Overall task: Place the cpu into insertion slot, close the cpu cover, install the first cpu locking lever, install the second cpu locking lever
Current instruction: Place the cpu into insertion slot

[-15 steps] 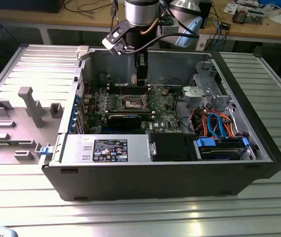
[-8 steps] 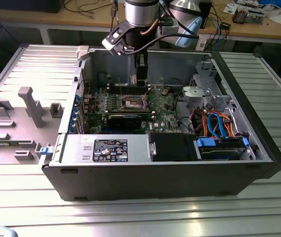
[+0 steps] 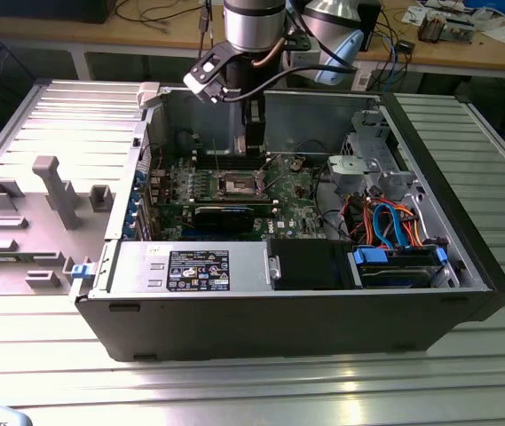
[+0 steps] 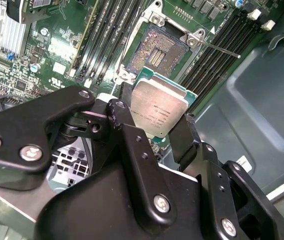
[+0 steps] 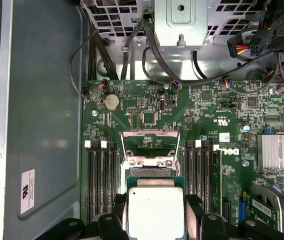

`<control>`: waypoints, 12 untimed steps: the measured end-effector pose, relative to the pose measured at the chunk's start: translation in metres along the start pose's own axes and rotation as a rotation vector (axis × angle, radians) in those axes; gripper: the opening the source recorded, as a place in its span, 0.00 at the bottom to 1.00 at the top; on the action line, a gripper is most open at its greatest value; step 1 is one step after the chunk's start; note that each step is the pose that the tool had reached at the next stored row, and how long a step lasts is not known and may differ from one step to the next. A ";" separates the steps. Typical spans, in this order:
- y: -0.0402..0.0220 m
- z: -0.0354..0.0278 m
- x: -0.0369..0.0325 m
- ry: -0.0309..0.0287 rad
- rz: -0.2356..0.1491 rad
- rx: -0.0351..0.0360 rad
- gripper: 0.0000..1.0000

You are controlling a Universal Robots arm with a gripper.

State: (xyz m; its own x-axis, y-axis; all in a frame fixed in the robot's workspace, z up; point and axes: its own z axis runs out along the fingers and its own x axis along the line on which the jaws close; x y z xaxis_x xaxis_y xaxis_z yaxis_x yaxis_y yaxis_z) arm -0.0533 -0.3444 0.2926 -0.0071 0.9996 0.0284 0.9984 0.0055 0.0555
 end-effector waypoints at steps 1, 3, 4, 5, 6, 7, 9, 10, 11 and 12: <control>-0.0001 0.0014 0.0000 0.0000 0.000 0.0000 0.54; -0.0001 0.0027 -0.0001 0.0000 0.000 0.0000 0.54; -0.0002 0.0033 -0.0001 -0.0001 0.000 0.0000 0.54; -0.0002 0.0039 -0.0001 0.0000 0.000 0.0000 0.54; -0.0002 0.0047 -0.0001 0.0000 0.000 0.0000 0.54; -0.0003 0.0052 -0.0001 -0.0001 0.000 0.0000 0.54; -0.0003 0.0065 -0.0002 0.0000 0.000 0.0000 0.54; -0.0004 0.0072 -0.0002 0.0000 0.000 0.0000 0.54; -0.0004 0.0075 -0.0002 -0.0001 0.000 0.0001 0.54; -0.0004 0.0081 -0.0002 0.0001 0.000 -0.0001 0.54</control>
State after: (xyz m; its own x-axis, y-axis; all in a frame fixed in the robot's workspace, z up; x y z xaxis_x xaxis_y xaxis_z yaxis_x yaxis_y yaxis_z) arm -0.0533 -0.3444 0.2845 -0.0070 0.9996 0.0285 0.9984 0.0054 0.0555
